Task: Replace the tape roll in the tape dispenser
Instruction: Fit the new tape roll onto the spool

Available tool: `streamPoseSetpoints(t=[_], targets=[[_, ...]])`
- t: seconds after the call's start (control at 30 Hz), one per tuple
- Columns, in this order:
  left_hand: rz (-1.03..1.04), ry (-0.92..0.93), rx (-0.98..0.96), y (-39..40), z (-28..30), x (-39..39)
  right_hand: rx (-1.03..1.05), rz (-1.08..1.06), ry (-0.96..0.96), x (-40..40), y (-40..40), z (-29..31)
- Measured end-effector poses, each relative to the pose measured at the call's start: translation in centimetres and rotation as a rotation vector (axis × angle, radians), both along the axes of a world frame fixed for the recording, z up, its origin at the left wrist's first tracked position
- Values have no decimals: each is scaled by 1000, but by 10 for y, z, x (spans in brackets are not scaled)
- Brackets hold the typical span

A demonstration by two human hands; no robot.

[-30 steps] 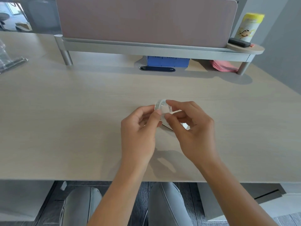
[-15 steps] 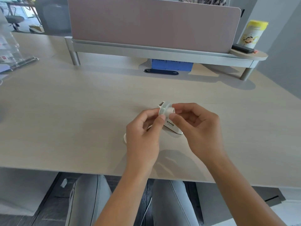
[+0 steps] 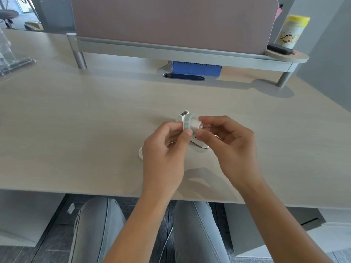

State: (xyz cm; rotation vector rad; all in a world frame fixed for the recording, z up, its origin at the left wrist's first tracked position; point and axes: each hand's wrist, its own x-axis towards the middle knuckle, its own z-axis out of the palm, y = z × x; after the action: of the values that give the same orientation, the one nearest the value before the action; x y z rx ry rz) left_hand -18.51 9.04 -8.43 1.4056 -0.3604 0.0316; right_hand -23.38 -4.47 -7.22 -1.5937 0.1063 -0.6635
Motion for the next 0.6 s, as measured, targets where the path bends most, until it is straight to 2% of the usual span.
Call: streamPoseSetpoints(t=[0.07, 0.13, 0.33, 0.6], targets=[[19, -17, 26, 0, 0, 0, 83, 21, 15, 0, -1, 3], [32, -16, 30, 1, 1, 0, 60, 3, 19, 0, 0, 4], [40, 17, 8, 2, 4, 3, -479, -149, -54, 5, -1, 1], [49, -22, 78, 7, 5, 2, -787, -154, -182, 9, -6, 0]])
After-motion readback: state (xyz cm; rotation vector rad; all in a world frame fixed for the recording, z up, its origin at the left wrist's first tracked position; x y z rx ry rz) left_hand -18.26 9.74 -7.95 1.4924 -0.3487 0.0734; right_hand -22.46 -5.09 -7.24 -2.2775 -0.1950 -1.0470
